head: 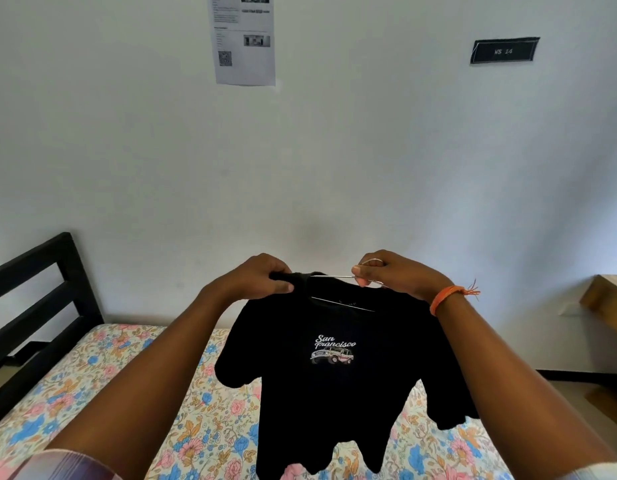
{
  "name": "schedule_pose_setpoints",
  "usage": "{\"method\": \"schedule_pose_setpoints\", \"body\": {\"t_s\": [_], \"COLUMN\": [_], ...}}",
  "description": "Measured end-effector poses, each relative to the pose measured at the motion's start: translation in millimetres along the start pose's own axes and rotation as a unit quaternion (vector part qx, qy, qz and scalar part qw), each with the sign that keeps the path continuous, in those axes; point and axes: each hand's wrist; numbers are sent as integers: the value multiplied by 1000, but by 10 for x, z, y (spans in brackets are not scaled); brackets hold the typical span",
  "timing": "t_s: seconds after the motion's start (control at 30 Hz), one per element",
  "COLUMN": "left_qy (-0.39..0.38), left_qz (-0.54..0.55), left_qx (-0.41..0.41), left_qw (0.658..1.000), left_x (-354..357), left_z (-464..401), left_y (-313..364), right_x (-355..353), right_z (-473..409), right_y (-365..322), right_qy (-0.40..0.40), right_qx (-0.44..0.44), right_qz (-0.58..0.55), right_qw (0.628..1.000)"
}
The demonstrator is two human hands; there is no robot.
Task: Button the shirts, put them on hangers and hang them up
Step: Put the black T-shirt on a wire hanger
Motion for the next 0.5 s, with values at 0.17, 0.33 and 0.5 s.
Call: {"method": "schedule_pose_setpoints", "body": {"t_s": [0.17, 0.33, 0.5], "left_qy": [16, 6, 20], "left_qz": [20, 70, 48], "left_qx": [56, 82, 90], "left_qw": [998, 994, 995], "left_x": [146, 187, 170], "left_z": [-117, -193, -191], "left_y": [213, 378, 421], "right_x": [67, 47, -44], "right_z": [-23, -21, 108], "right_y": [-29, -91, -27], "right_qy": [-4, -34, -48], "right_qx": [25, 12, 29], "right_qz": [0, 17, -33], "right_qw": [1000, 999, 998]}}
Point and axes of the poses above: each hand's wrist, its own z-axis away from the middle knuckle, its own x-axis out of the palm, y = z × x, and after that the axes turned 9 degrees about x, right-handed
